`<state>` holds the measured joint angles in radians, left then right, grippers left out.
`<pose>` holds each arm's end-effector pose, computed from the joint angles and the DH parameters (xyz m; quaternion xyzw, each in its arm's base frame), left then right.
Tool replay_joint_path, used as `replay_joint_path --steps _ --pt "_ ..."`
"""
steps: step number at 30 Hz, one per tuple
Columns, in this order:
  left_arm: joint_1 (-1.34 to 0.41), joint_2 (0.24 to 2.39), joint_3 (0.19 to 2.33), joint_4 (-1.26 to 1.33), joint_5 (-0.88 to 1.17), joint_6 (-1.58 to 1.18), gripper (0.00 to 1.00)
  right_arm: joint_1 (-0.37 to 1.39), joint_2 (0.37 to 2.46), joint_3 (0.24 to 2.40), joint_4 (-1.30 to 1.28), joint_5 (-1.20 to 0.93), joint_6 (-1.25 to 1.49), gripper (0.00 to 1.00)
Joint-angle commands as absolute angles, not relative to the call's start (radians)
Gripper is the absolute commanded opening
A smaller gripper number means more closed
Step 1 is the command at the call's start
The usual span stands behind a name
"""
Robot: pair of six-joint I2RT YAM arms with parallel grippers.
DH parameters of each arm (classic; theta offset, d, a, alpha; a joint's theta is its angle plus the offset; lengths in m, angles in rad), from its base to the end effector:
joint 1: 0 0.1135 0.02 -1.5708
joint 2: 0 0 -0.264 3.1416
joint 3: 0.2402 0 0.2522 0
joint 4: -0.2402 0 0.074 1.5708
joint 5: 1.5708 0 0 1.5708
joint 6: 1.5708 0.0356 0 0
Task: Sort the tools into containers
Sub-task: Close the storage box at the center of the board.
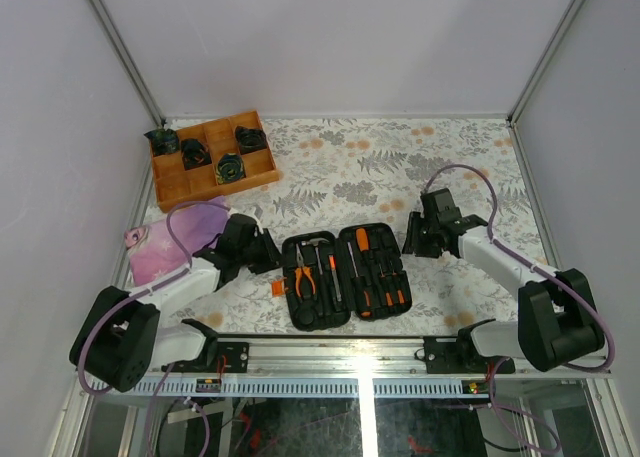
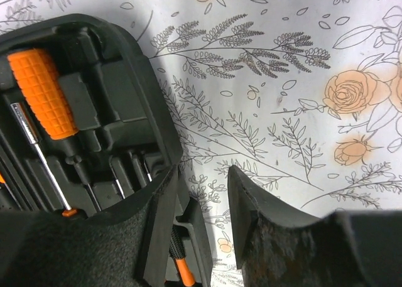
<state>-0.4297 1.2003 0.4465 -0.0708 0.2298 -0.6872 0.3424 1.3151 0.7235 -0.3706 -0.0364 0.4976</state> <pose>0.1947 -0.0981 0.1559 -0.0773 0.9228 -0.2824 0.2505 0.2376 0.0861 0.1922 0.0685 0.9515 0.1380 0.2665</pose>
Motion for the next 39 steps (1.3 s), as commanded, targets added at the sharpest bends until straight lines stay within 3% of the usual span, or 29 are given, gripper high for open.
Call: replay_joint_path --steps 1,10,16,26,39 --pt "-0.429 1.217 0.431 0.016 0.287 -0.689 0.16 0.308 1.351 0.697 -0.304 -0.124 0.508 0.42" --pt "-0.480 1.228 0.407 0.061 0.285 -0.725 0.11 0.305 1.402 0.679 -0.298 -0.151 0.510 0.15" --pt "-0.557 1.279 0.408 0.138 0.267 -0.784 0.09 0.305 1.375 0.666 -0.231 -0.284 0.516 0.13" --pt "-0.575 1.374 0.468 0.226 0.242 -0.825 0.09 0.273 1.452 0.721 -0.230 -0.310 0.480 0.11" --pt "-0.575 1.343 0.474 0.190 0.227 -0.801 0.08 0.265 1.224 0.725 -0.229 -0.404 0.525 0.09"
